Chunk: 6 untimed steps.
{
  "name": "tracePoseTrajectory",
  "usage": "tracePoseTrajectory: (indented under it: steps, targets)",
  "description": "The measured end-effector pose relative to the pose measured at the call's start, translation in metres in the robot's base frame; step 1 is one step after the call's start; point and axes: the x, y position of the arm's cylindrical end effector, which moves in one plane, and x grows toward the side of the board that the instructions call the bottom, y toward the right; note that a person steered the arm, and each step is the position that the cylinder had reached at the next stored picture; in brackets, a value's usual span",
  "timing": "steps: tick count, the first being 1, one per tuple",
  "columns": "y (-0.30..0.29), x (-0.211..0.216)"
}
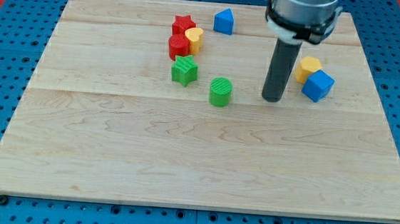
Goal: Place the green circle below the green star
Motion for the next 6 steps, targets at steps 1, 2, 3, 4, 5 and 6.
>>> tracePoseTrajectory:
  steps: [1, 2, 3, 4, 5, 6]
  targets:
    - [-0.035, 0.0]
    - [-0.047, 0.044]
    - [-0.027, 0.053]
    - [0.004, 0.013]
    - [-0.034, -0.001]
    - [-0.072, 0.027]
